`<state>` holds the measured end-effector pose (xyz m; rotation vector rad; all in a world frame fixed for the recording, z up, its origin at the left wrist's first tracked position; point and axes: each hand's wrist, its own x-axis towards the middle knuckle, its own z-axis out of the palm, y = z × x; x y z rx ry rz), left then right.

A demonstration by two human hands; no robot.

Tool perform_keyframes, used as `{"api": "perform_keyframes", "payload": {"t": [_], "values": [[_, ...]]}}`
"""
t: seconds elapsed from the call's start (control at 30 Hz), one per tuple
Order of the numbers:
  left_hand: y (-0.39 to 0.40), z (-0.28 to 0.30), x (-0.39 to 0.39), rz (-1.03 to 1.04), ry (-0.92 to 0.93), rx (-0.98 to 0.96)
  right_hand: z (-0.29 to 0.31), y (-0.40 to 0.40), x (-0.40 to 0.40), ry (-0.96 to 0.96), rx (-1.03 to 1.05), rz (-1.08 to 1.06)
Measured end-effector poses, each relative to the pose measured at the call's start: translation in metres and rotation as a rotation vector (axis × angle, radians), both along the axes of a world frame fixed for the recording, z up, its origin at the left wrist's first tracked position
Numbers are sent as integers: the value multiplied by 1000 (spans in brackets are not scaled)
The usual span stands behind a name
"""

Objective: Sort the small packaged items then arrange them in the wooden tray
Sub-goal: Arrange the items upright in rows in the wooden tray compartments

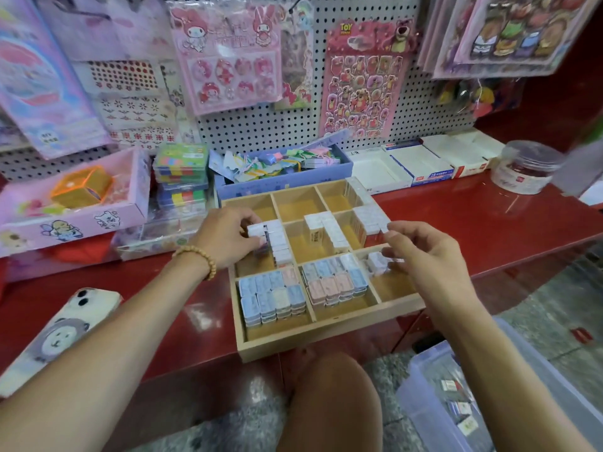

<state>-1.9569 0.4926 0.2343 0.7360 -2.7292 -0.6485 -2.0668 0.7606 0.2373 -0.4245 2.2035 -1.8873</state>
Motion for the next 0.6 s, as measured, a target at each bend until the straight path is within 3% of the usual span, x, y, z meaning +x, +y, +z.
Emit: {"api": "perform_keyframes", "payload": {"t": [0.2, 0.6], "values": [[9, -27, -3, 29, 78, -58, -10, 4, -5, 33, 53, 26], [17, -29, -1, 35, 111, -131, -14, 3, 0, 30, 74, 20]]}}
